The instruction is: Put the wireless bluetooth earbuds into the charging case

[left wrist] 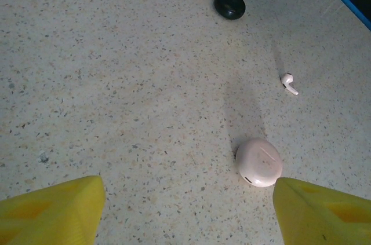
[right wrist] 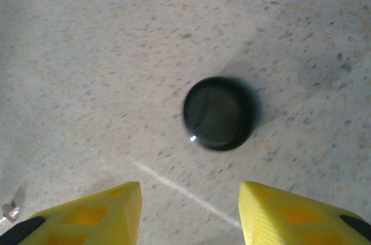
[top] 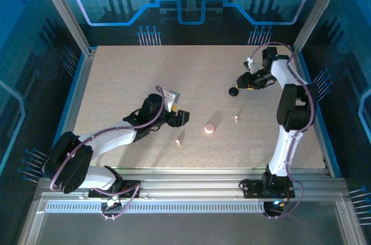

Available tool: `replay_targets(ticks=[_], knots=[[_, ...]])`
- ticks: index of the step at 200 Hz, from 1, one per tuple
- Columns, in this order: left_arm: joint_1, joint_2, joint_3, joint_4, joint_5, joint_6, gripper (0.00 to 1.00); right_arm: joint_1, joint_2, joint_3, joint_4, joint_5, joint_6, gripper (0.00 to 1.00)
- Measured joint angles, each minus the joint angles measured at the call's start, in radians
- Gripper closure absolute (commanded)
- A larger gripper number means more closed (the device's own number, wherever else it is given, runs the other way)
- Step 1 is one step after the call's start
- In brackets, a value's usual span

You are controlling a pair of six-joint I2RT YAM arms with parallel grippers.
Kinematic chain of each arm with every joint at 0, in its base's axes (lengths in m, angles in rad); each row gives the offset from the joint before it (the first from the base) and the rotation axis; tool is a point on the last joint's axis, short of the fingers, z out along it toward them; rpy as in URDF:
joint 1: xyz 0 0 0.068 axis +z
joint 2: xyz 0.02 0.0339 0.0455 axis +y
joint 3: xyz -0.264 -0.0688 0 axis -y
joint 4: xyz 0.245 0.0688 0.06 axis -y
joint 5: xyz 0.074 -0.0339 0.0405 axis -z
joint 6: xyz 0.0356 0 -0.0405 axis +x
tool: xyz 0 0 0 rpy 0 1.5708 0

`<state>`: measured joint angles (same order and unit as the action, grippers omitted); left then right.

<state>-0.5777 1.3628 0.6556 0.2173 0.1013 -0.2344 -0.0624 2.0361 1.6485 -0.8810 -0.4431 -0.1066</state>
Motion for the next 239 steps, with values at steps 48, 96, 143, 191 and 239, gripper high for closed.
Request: replay_targets(ticks=[48,96,143,191,239], knots=[[0.000,-0.049,0.012,-0.095,-0.001,-0.042,0.23,0.141,-0.277,-0.254,0.110,0.027,0.167,0.48],[0.000,-0.062,0.065,-0.180,-0.029,-0.049,0.24,0.346,-0.509,-0.475,0.172,0.113,0.285,0.48],[0.000,-0.060,0.084,-0.217,-0.046,-0.068,0.25,0.442,-0.715,-0.652,0.218,0.196,0.386,0.46],[0.000,-0.055,0.092,-0.269,-0.049,-0.091,0.25,0.494,-0.784,-0.761,0.244,0.210,0.458,0.44],[0.000,-0.034,0.103,-0.296,-0.050,-0.109,0.25,0.567,-0.783,-0.813,0.253,0.253,0.497,0.44]])
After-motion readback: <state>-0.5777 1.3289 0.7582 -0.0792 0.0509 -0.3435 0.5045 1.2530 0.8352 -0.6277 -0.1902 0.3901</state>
